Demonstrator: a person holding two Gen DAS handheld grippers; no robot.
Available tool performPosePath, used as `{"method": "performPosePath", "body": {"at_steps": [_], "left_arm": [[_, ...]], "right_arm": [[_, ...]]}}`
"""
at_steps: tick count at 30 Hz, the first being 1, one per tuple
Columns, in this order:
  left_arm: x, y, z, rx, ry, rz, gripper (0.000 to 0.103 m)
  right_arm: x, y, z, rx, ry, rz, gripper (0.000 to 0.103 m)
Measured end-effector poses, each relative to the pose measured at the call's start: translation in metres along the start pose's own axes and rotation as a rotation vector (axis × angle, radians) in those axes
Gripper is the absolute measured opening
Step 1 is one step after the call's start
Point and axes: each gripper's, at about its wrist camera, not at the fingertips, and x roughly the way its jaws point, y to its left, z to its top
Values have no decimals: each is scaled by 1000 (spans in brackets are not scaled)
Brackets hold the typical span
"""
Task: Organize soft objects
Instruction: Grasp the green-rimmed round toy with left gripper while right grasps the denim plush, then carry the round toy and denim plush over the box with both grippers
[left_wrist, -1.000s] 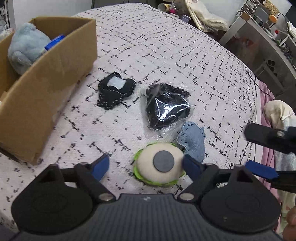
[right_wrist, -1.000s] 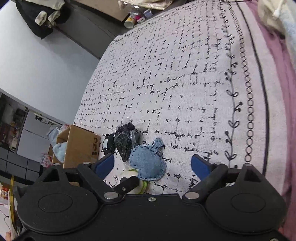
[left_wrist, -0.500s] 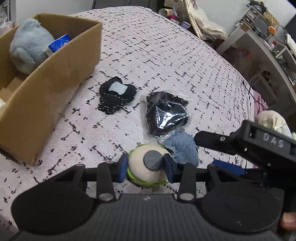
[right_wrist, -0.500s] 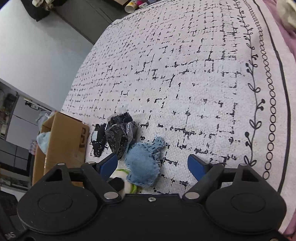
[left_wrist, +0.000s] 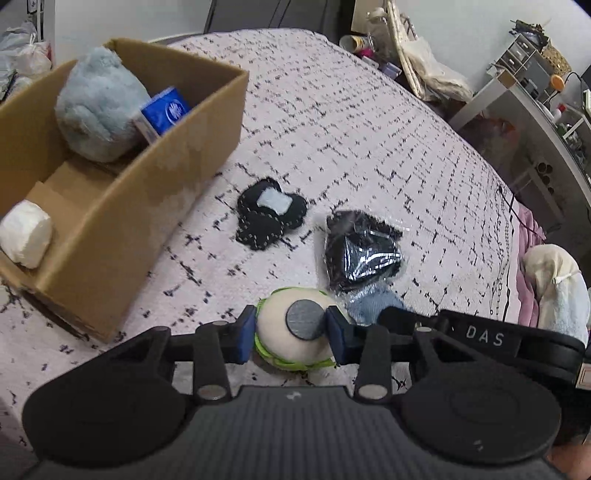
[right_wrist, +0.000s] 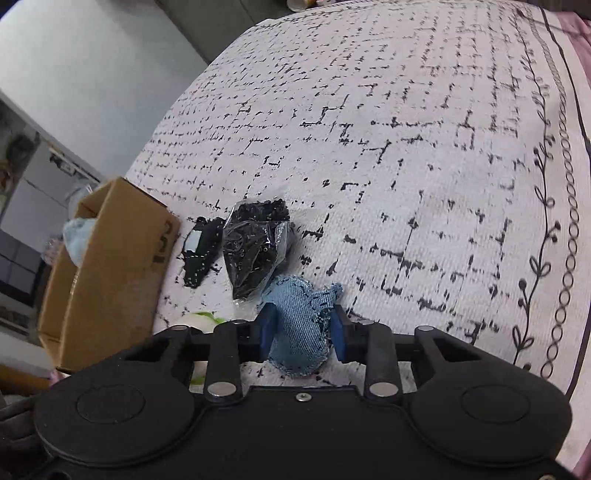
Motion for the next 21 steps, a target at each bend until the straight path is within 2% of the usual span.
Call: {"method": "performPosePath", "body": {"at_steps": [4, 13, 21], "left_arm": [[-14, 1, 4, -2, -28, 7, 39], [-51, -7, 11, 29, -105, -15, 39], [-80, 1, 22, 36, -162, -11, 39]], "right_arm": [[-13, 2, -1, 3, -29, -3, 22], [-35, 17, -13, -26, -79, 16, 20], [-53, 27, -20, -31, -142, 7, 20]]}}
